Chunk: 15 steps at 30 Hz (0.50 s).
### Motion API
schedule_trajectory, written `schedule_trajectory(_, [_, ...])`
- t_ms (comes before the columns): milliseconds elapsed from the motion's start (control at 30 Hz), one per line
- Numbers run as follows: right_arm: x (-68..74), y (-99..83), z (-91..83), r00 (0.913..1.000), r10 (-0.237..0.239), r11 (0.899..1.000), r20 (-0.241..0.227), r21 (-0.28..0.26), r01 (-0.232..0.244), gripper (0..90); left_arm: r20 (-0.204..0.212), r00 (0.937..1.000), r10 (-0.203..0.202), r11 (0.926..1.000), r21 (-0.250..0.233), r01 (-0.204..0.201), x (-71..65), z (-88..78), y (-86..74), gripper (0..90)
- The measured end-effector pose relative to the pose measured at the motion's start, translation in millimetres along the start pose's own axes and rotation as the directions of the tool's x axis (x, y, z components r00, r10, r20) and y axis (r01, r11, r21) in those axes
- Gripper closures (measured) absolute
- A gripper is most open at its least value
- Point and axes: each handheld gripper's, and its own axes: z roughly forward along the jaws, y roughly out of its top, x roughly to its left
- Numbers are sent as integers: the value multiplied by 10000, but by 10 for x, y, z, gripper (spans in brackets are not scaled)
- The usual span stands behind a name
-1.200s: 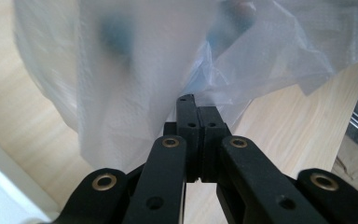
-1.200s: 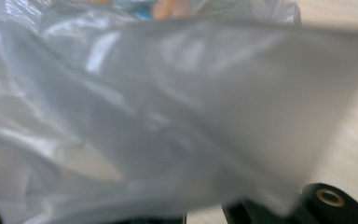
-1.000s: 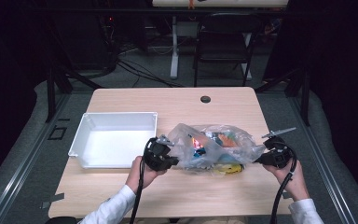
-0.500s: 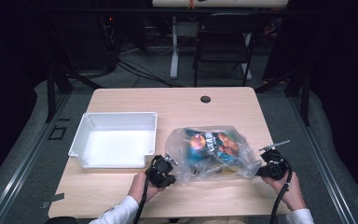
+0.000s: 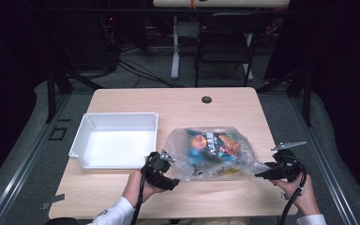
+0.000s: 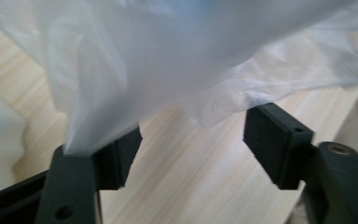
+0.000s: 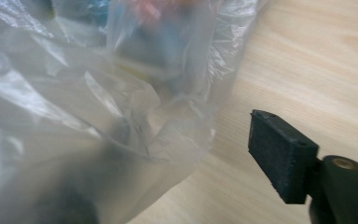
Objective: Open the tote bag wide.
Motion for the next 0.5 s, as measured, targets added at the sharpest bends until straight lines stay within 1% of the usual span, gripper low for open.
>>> schedule_trajectory(33, [44,1,-94,9997,-221,9997,132,-57,222,304,-27,10000,11,10000,-77,-11,2,-49,2,269])
schedule_trajectory(67, [44,1,-94,9997,-221,9997,132,-57,222,304,-20,10000,-47,9996,-285,46,9,-133,9,269])
schedule_trajectory(100, [114,15,-191,9986,-472,9988,253,-87,475,282,-83,9999,-62,9990,-439,59,14,-197,21,235])
schedule_trajectory(133, [114,15,-191,9986,-472,9988,253,-87,475,282,-117,9999,-60,9983,-579,53,24,-261,37,235])
schedule_trajectory(167, [164,32,-247,9973,-684,9975,268,-135,687,269,-95,9999,-130,9963,-856,121,47,-368,72,218])
schedule_trajectory(200, [183,42,-273,9968,-760,9970,251,-156,764,264,-144,9999,-85,9956,-934,71,57,-425,98,216])
schedule_trajectory(233, [195,51,-299,9967,-800,9966,166,-187,803,261,-125,9998,-122,9936,-1127,107,68,-489,130,215])
schedule_trajectory(267, [195,51,-299,9967,-800,9966,166,-187,803,261,-125,9998,-122,9936,-1127,107,68,-489,130,214])
schedule_trajectory(300, [211,64,-323,9965,-835,9962,22,-240,835,261,-112,9999,-79,9930,-1180,65,79,-540,161,214])
schedule_trajectory(367, [243,89,-357,9958,-919,9950,11,-389,919,262,5,9999,-116,9889,-1479,115,100,-628,226,207])
schedule_trajectory(400, [253,100,-366,9954,-960,9946,-7,-391,959,262,-12,10000,-99,9869,-1608,96,101,-672,266,203])
schedule_trajectory(433, [272,115,-373,9946,-1037,9936,18,-454,1036,273,55,10000,-30,9850,-1727,39,104,-717,310,201])
schedule_trajectory(500, [302,149,-387,9934,-1146,9920,-89,-547,1139,298,27,10000,47,9795,-2014,-41,86,-774,408,195])
